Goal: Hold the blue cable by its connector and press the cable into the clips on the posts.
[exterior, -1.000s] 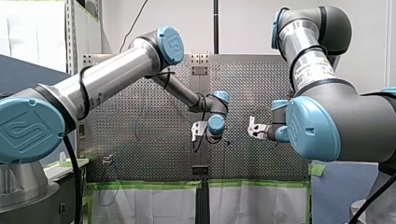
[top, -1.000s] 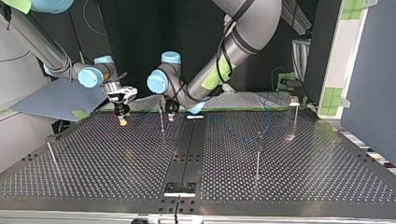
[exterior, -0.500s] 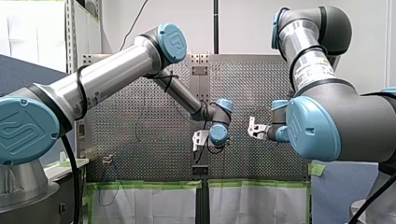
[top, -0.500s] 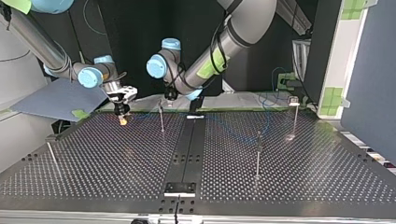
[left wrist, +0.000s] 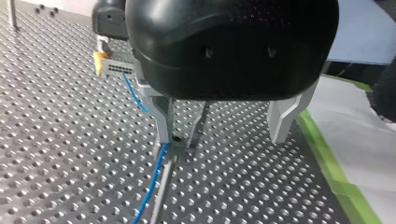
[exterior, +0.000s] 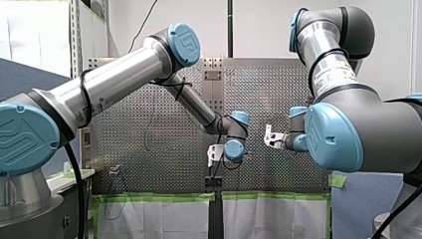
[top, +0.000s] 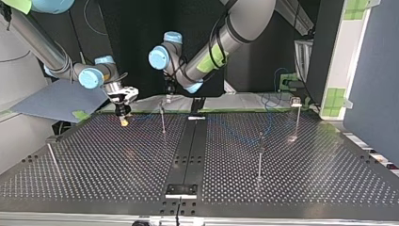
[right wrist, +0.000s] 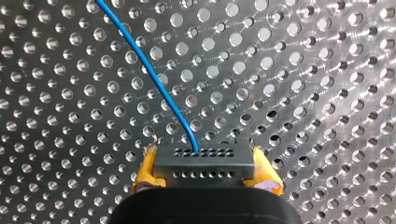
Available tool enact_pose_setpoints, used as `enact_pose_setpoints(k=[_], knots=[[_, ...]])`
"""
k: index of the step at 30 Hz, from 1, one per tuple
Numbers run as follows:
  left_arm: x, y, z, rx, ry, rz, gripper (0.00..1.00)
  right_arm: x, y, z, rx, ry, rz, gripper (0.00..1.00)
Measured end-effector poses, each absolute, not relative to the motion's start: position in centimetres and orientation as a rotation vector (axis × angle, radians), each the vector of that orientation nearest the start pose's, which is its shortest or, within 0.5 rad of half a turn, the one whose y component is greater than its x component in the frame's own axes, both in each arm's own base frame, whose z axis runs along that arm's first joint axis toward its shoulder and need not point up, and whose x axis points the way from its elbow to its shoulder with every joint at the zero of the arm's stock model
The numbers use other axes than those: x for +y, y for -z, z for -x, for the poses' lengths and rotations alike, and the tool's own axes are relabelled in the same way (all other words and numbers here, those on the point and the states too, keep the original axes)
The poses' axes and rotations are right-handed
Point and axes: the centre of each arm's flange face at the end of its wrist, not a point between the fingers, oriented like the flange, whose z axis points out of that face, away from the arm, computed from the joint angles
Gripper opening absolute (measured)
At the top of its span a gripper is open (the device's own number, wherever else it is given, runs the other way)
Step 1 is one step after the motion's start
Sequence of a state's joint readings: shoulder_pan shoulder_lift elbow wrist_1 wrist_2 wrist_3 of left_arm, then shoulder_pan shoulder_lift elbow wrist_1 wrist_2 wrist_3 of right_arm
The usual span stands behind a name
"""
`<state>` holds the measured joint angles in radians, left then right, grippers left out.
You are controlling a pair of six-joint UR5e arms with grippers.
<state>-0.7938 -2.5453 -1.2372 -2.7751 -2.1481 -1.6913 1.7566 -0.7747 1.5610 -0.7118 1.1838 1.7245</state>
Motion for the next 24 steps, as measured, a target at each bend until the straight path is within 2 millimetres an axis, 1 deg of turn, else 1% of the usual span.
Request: enact_pose_setpoints(k=[5, 11, 24], knots=[[-57.18, -5.03, -45.12, 1.759, 0.138, -0.199, 1.0, -62.22, -7.6, -29.12, -1.094, -1.689, -1.638, 0.0], [-56.99, -5.09, -45.46, 1.756, 0.137, -0.194, 1.0, -62.17, -7.57, -29.18, -1.091, -1.692, -1.643, 0.0], [-57.02, -5.04, -45.29, 1.759, 0.132, -0.196, 1.0, -62.15, -7.59, -29.21, -1.09, -1.696, -1.646, 0.0]])
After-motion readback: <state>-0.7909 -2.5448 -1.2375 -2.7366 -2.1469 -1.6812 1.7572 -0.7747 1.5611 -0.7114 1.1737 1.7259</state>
